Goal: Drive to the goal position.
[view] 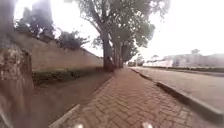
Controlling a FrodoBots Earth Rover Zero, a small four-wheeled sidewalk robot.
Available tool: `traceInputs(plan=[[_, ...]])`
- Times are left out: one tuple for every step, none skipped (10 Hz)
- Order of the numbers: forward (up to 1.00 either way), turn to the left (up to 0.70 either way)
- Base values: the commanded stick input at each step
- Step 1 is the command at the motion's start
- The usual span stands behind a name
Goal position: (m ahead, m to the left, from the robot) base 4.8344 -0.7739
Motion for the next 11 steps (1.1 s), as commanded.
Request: traceInputs(plan=[[0.7, -0.35], [0.7, 0.03], [0.7, 0.05], [0.7, 0.07], [0.7, 0.08], [0.7, 0.1], [0.7, -0.07], [0.7, -0.23], [0.7, -0.35], [0.7, -0.35], [0.7, -0.35]])
